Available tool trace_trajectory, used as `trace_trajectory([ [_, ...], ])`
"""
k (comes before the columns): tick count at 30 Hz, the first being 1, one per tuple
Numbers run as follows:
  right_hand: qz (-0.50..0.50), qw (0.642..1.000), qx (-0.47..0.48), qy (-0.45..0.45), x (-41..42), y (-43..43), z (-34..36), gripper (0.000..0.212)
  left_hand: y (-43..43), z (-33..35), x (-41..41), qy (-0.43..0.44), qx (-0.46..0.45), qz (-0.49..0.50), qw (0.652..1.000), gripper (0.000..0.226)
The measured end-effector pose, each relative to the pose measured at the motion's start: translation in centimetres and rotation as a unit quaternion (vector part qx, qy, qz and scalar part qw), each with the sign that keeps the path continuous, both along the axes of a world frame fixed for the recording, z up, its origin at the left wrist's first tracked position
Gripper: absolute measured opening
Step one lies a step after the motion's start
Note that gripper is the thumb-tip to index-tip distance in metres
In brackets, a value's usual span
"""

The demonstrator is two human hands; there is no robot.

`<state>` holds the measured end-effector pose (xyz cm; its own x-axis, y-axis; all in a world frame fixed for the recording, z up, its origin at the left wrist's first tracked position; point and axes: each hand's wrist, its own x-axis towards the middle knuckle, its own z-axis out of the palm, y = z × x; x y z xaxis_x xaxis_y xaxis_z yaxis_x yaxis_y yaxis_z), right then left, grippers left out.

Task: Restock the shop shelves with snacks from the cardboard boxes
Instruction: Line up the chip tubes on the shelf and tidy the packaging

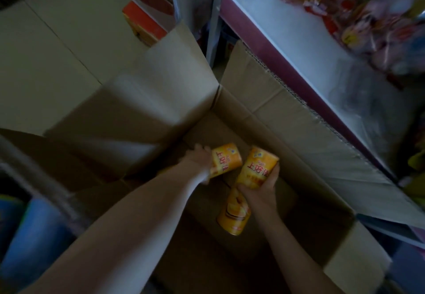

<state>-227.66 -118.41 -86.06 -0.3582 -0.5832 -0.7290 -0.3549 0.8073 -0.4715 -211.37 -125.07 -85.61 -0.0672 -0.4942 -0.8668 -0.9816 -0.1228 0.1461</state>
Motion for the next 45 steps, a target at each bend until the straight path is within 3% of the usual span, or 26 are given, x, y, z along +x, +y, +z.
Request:
trace_trajectory([
  [6,-0.042,0.992,-0.099,-0.067,1.4,0.3,12.3,0.113,0.5,15.1,0.1,0.113,-0.065,0.178,0.975,0.087],
  [9,-0.036,0.983,-0.147,-0.102,2.4,0.2,21.9,0.112,3.1,25.1,0.2,0.159,-0.094,0.289,0.939,0.075],
  [13,0.048,0.974,-0.165,-0.144,3.1,0.5,34.1,0.099,8.2,36.8,0.7,0.183,-0.125,0.424,0.878,0.065],
  [22,0.164,0.950,-0.185,-0.192,2.0,6.7,56.5,0.107,16.6,55.4,3.6,0.275,-0.164,0.523,0.790,0.068],
  [28,0.118,0.950,-0.241,-0.161,-2.2,14.8,66.0,0.115,19.9,65.1,-0.6,0.406,-0.152,0.458,0.776,0.077],
  [32,0.051,0.939,-0.306,-0.146,-6.7,20.2,71.9,0.111,22.4,70.5,-5.1,0.512,-0.111,0.333,0.784,0.088],
  [36,-0.021,0.915,-0.378,-0.138,-12.4,25.5,76.6,0.105,25.0,74.7,-10.4,0.563,-0.078,0.222,0.792,0.104],
  [45,-0.152,0.858,-0.478,-0.109,-26.5,38.9,83.5,0.097,33.3,81.8,-27.0,0.645,-0.082,0.026,0.759,0.089],
])
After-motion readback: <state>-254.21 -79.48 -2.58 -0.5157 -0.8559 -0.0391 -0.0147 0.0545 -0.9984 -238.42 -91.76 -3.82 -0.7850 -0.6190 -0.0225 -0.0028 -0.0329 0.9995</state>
